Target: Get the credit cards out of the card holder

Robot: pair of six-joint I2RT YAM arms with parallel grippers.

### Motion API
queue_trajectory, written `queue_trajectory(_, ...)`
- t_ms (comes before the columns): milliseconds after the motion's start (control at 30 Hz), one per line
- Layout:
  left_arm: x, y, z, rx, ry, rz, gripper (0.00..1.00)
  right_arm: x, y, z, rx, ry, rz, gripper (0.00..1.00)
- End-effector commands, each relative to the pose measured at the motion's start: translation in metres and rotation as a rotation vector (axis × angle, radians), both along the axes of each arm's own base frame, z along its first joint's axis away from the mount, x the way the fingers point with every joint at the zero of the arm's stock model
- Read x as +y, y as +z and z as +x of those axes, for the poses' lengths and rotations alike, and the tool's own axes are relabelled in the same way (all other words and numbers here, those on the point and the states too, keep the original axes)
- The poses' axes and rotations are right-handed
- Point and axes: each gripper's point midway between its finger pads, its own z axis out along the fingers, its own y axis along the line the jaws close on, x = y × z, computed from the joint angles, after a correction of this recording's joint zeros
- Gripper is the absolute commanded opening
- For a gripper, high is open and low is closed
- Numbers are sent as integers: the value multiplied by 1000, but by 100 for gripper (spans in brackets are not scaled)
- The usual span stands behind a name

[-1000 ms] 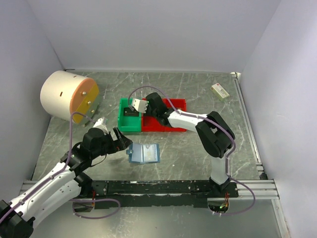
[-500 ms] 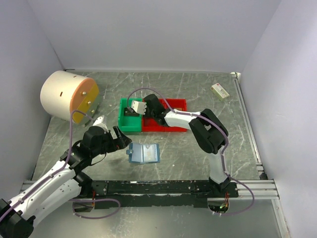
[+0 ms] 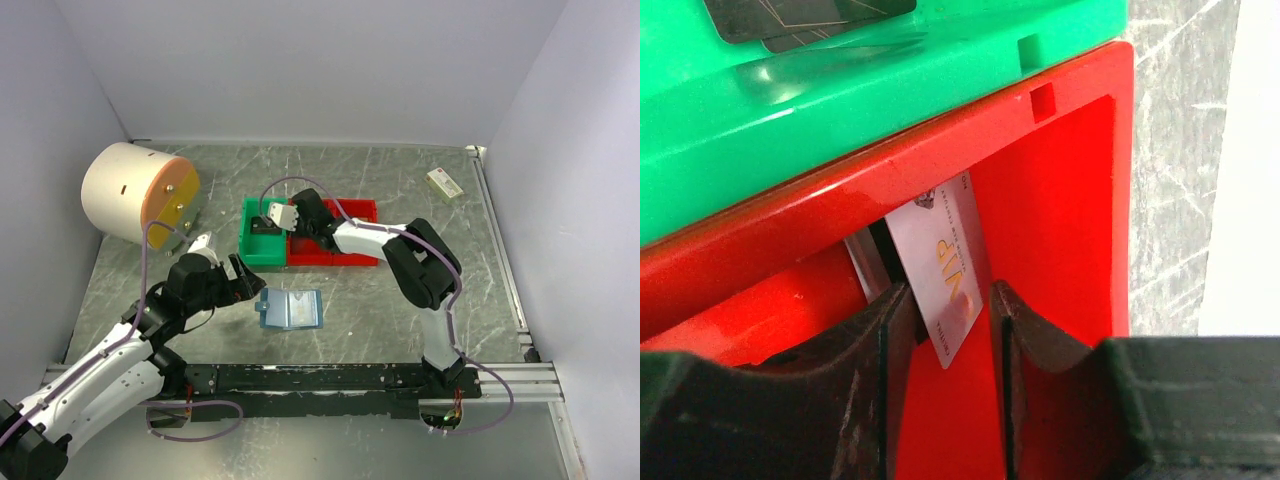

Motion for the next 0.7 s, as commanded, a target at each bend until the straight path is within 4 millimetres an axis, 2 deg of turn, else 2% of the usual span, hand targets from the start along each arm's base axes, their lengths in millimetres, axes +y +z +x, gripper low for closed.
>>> queue_trajectory(0, 0, 17, 7, -40, 4, -1, 100, 6, 27, -2, -9, -2, 80, 36)
queue_trajectory(400, -4, 18, -2, -35, -12, -61, 100, 16, 43, -17, 31, 19, 195, 36)
queue_trajectory(533, -9, 23, -7, -41, -27, -118, 100, 17, 63, -23, 25, 2, 272, 36)
queue_trajectory(667, -17, 29, -14, -44, -61, -189, 100, 19, 101, -35, -5, -27, 455, 36)
